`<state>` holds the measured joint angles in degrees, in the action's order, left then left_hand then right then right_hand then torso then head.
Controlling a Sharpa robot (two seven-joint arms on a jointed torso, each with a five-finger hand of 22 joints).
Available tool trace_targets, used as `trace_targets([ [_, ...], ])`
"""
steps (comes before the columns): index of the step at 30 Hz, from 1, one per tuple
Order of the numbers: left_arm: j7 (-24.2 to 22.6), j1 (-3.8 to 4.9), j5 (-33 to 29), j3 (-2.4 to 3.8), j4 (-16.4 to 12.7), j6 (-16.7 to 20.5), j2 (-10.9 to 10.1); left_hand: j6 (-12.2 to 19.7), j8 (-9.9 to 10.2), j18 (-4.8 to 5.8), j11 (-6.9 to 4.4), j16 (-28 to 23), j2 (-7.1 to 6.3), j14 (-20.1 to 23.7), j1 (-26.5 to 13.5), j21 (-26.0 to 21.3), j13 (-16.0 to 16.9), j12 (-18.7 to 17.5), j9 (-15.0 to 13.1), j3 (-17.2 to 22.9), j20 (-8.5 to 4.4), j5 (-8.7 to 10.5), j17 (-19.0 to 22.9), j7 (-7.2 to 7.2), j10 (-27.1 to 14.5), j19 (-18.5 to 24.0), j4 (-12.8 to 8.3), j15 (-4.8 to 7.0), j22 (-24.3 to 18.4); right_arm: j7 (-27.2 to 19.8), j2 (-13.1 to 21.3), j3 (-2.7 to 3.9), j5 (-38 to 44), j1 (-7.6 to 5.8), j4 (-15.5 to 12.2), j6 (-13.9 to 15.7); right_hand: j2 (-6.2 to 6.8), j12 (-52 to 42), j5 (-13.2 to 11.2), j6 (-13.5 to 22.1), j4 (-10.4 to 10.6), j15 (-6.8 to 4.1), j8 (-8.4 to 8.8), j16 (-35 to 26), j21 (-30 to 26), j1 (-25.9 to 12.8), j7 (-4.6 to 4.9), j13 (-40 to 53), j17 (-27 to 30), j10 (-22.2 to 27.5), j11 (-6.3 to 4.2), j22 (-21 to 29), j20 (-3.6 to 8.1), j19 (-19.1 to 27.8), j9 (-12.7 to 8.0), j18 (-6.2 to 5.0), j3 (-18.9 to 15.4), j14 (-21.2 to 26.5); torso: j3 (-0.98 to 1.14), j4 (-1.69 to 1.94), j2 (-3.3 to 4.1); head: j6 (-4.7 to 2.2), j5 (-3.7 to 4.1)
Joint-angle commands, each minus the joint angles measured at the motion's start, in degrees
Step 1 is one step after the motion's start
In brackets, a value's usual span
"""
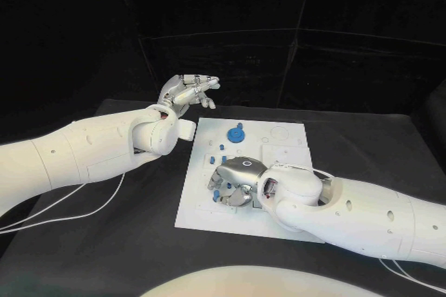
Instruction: Assemble the parts on the task board
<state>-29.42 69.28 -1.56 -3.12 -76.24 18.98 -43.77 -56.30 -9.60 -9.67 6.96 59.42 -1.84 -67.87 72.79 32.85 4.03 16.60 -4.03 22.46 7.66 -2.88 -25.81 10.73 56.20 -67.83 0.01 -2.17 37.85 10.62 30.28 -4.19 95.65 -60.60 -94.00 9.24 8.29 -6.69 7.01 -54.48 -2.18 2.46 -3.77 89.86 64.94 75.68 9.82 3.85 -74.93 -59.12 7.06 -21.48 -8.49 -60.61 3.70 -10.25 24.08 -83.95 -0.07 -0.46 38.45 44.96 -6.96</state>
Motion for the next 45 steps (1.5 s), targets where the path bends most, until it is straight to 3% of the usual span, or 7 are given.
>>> trace_targets([
  [1,-0.1,0.09,-0.1,0.04,-0.1,-0.7,0.0,0.4,-0.2,-0.74,0.15,-0.1,0.13,0.4,0.6,-0.3,0.0,0.4,0.1,-0.4,0.08,0.02,0.1,0.13,-0.4,0.2,0.0,0.04,-0.1,-1.6,0.3,0.01,-1.1,-0.02,-0.5,5.8,0.35,-1.0,-0.3,0.9,-0.1,0.46,0.05,0.1,-0.5,0.3,-0.08,0.1,-15.1,1.2,0.21,0.2,-0.14,0.3,0.1,-0.41,-1.3,-6.1,0.03,-0.03,0.04,-0.05,0.0],
  [23,-0.1,0.09,-0.1,0.03,0.0,-0.7,-0.4,0.4,-0.2,-0.74,0.15,-0.1,0.13,0.4,0.6,-0.3,0.0,0.4,0.1,-0.4,0.08,0.02,0.1,0.13,-0.4,0.2,0.0,0.04,-0.1,-3.7,9.5,0.07,-7.1,-0.26,-7.3,11.6,-0.74,-8.1,1.7,-0.9,1.0,0.02,-1.19,0.1,-0.9,0.3,0.55,1.1,-15.1,-1.3,-0.44,0.7,0.14,-0.4,0.5,-0.47,-6.7,-6.1,-0.1,-0.15,-0.23,-0.46,0.48],
  [27,-0.1,0.09,-0.1,0.03,0.1,-0.7,-0.4,0.4,-0.2,-0.74,0.15,-0.1,0.13,0.4,0.6,-0.3,0.0,0.4,0.1,-0.4,0.08,0.02,0.1,0.13,-0.4,0.2,0.0,0.04,-0.1,-3.5,13.7,0.09,-12.9,-1.32,-9.5,13.0,-0.97,-12.4,3.1,-3.1,2.3,-1.08,-2.07,0.1,0.7,-0.7,-0.17,2.7,-15.1,-7.7,-1.91,-2.4,0.97,-2.4,0.7,-0.06,-7.7,-6.1,-0.14,-0.4,-0.49,-0.77,1.04],
  [31,0.0,0.08,-0.1,0.02,0.2,-0.6,-0.4,0.4,-0.2,-0.74,0.15,-0.1,0.13,0.4,0.6,-0.3,0.0,0.4,0.1,-0.4,0.08,0.02,0.1,0.13,-0.4,0.2,0.0,0.04,-0.1,-2.3,18.0,0.09,-18.5,-2.18,-11.2,12.0,0.02,-19.8,0.4,-4.8,6.5,-2.71,-2.93,0.1,3.3,-5.9,-2.04,6.9,-15.1,-15.4,-3.86,-7.9,2.38,-5.4,0.8,0.75,-12.6,-6.1,-0.16,-0.78,-0.76,-0.96,1.79],
  [34,-0.1,0.08,-0.1,0.01,0.2,-0.6,-0.5,0.4,-0.2,-0.74,0.15,-0.1,0.13,0.4,0.6,-0.3,0.0,0.4,0.1,-0.4,0.08,0.02,0.1,0.13,-0.4,0.2,0.0,0.04,-0.1,-0.2,21.5,0.08,-21.3,-2.51,-12.2,10.8,0.21,-31.5,4.1,-5.5,8.1,-4.44,-4.36,0.0,4.8,-5.1,-2.69,17.3,-14.9,-15.3,-5.23,-11.2,4.22,-7.4,1.0,1.4,-17.0,-6.0,-0.27,-1.16,-0.92,-1.08,2.63],
  [38,0.0,0.08,-0.1,0.0,0.2,-0.6,-0.5,0.4,-0.2,-0.74,0.15,-0.1,0.13,0.4,0.6,-0.3,0.0,0.4,0.1,-0.4,0.08,0.02,0.1,0.13,-0.4,0.2,0.0,0.04,-0.1,3.5,25.9,0.05,-22.8,-2.68,-13.5,9.4,-2.17,-57.5,5.4,-4.8,10.0,-5.45,-7.92,-5.7,5.8,-2.6,-3.55,47.7,-8.8,-16.9,-5.92,-14.0,5.27,-8.9,1.7,1.72,-21.7,-4.8,-0.24,-1.7,-1.04,-1.25,3.57],
  [45,0.1,0.04,-0.1,-0.04,0.3,-0.7,-0.5,0.4,-0.2,-0.74,0.15,-0.1,0.13,0.4,0.6,-0.3,0.0,0.4,0.1,-0.4,0.08,0.02,0.1,0.13,-0.4,0.2,0.0,0.04,-0.1,11.0,30.4,0.0,-21.2,-2.69,-14.9,7.7,-2.75,-68.0,6.9,-4.0,14.9,-5.7,-12.46,-5.4,9.6,-5.2,-4.35,61.9,-8.6,-20.3,-6.25,-23.4,5.54,-13.1,3.0,3.16,-27.7,-5.0,-0.02,-2.25,-1.06,-1.28,4.86],
])
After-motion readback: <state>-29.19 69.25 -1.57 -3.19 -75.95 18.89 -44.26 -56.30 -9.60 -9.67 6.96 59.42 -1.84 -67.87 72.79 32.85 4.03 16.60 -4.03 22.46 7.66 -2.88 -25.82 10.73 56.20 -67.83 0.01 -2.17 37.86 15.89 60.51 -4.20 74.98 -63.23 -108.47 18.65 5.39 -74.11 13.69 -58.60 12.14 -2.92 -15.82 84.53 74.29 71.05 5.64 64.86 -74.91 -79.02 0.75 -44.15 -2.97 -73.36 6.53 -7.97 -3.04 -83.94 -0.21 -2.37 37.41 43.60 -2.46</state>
